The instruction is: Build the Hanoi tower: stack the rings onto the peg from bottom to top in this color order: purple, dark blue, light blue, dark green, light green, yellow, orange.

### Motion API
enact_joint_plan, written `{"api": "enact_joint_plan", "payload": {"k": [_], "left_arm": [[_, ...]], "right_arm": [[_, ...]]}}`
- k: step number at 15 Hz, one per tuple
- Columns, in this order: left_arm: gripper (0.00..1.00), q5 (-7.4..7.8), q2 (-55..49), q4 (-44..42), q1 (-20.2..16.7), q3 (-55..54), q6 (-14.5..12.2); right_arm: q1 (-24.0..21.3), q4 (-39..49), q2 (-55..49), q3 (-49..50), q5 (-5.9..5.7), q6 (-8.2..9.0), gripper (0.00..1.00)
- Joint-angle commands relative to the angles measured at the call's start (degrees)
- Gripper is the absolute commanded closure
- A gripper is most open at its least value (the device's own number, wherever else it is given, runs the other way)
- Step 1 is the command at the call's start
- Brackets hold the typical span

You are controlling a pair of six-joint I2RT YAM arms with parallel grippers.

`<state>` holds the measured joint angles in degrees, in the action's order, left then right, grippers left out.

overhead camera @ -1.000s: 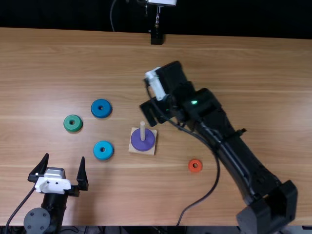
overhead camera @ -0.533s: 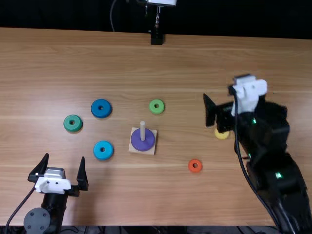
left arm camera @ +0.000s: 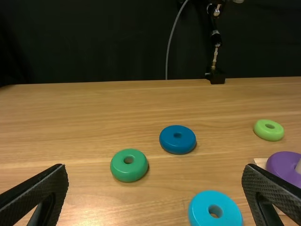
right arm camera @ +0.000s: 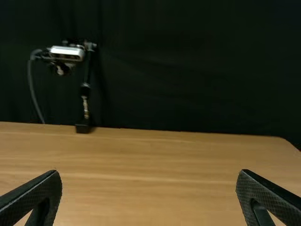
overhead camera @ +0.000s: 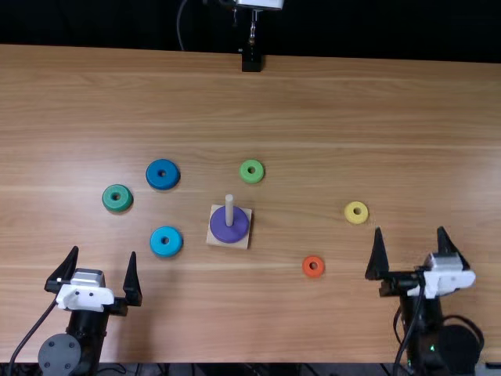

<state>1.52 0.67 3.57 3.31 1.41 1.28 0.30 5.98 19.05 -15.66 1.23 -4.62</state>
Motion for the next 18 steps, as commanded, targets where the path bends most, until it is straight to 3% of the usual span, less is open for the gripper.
{"api": "enact_joint_plan", "payload": {"k": [1,7,10,18], "left_arm": [[0.00,-0.25,-0.67,-0.30,-0.41,-1.41,-0.54],[0.00,-0.25,-0.67,-0.30,-0.32,-1.41,-0.65],[0.00,-0.25,-0.67,-0.30,-0.41,-1.41,-0.54],[0.00,-0.25,-0.67,-0.30,-0.41,-1.41,-0.54]], "right_arm": [[-0.56,0.08,-4.11,4.41,-0.29,0.09,0.00],[-0.73,-3.72,-18.87,14.61,-0.50,0.19,0.00],[-0.73,-10.47,-19.05,14.69,-0.29,0.09,0.00],[-0.82,-11.00,-19.05,14.78,0.03,-0.12,0.00]]}}
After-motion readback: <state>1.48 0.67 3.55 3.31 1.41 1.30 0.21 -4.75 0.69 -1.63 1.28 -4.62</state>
